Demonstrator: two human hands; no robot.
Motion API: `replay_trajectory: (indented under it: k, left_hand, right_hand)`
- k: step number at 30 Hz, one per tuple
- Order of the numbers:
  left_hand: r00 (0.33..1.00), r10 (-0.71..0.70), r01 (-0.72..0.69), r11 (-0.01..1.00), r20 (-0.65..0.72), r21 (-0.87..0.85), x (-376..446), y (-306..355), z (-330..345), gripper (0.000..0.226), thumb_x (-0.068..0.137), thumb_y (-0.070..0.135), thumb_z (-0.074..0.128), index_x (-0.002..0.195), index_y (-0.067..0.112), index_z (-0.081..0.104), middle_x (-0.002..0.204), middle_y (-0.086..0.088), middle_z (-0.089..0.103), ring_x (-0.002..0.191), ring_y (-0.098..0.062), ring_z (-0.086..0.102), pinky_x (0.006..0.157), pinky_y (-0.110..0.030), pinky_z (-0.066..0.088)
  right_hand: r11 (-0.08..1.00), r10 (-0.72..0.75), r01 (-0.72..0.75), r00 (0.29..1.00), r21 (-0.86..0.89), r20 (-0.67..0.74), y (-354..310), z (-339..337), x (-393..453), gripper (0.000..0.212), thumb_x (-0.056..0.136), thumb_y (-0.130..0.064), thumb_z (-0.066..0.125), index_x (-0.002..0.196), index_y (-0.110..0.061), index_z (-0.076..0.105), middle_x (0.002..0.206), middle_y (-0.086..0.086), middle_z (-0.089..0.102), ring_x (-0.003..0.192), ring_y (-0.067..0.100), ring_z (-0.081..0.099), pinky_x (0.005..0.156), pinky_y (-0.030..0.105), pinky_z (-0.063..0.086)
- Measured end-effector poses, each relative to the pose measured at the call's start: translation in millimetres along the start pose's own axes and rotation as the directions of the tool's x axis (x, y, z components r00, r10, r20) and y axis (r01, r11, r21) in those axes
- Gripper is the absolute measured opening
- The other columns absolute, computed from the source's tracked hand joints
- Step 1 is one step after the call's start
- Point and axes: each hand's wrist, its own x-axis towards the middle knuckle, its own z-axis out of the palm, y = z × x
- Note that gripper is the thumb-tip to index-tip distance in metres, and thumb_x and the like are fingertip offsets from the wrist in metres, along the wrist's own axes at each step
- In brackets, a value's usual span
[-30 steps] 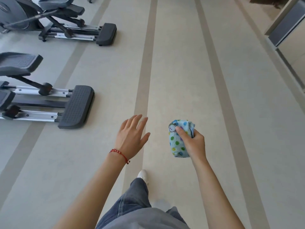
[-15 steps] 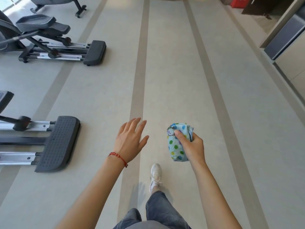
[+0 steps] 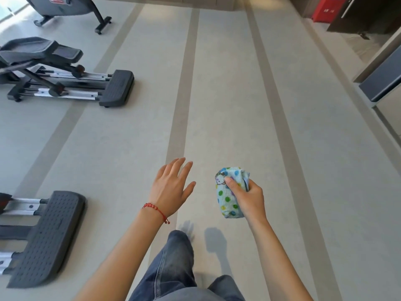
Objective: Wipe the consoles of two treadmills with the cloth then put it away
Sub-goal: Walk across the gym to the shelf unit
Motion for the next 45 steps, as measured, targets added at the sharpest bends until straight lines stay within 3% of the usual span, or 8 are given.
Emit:
replay_trajectory:
  k: [5, 13, 21, 35, 45]
  left_hand:
    - [0.999, 0.036, -0.036, 0.999, -0.003, -0.013, 109, -33, 29, 0.053, 0.087, 0.042, 0.038, 0.118, 0.006, 0.061, 0.117, -0.016, 0.062, 0.104, -0.033, 0.061, 0.083, -0.044, 0.051]
    - [0.993, 0.115, -0.115, 0.993, 0.005, -0.023, 291, -85, 51, 0.051, 0.086, 0.041, 0.039, 0.116, 0.006, 0.062, 0.115, -0.014, 0.063, 0.104, -0.032, 0.061, 0.083, -0.041, 0.051]
    - [0.989, 0.146, -0.145, 0.988, 0.032, -0.051, 437, -102, 80, 0.052, 0.087, 0.041, 0.038, 0.117, 0.006, 0.061, 0.118, -0.015, 0.062, 0.107, -0.032, 0.060, 0.085, -0.042, 0.050]
    - [0.980, 0.195, -0.190, 0.976, 0.041, -0.110, 716, -77, 147, 0.051, 0.086, 0.040, 0.039, 0.117, 0.006, 0.061, 0.118, -0.015, 0.061, 0.107, -0.033, 0.060, 0.086, -0.044, 0.050]
    - [0.924, 0.378, -0.369, 0.921, 0.064, -0.122, 887, -46, 192, 0.052, 0.086, 0.041, 0.039, 0.116, 0.005, 0.063, 0.117, -0.015, 0.062, 0.105, -0.033, 0.061, 0.084, -0.043, 0.051]
  right_hand:
    - [1.000, -0.007, 0.007, 0.999, 0.006, -0.035, -34, 19, 103, 0.023, 0.074, -0.036, 0.075, 0.086, -0.018, 0.068, 0.086, 0.000, 0.071, 0.080, 0.015, 0.068, 0.071, 0.033, 0.057]
    - [0.999, 0.012, -0.009, 0.996, 0.040, -0.085, -114, 51, 260, 0.018, 0.074, -0.035, 0.075, 0.083, -0.021, 0.067, 0.085, -0.001, 0.071, 0.077, 0.014, 0.069, 0.069, 0.031, 0.057]
    - [0.999, 0.027, -0.021, 0.989, 0.047, -0.144, -164, 48, 388, 0.015, 0.076, -0.034, 0.073, 0.084, -0.023, 0.067, 0.087, -0.001, 0.070, 0.083, 0.017, 0.067, 0.073, 0.034, 0.056]
    - [0.999, 0.022, -0.015, 0.980, 0.036, -0.197, -260, -9, 648, 0.015, 0.076, -0.035, 0.072, 0.080, -0.022, 0.066, 0.082, -0.004, 0.067, 0.082, 0.015, 0.065, 0.071, 0.030, 0.053]
    - [0.993, 0.087, -0.051, 0.932, 0.108, -0.353, -296, -49, 775, 0.020, 0.076, -0.037, 0.072, 0.086, -0.021, 0.067, 0.085, -0.006, 0.068, 0.084, 0.014, 0.065, 0.073, 0.030, 0.053]
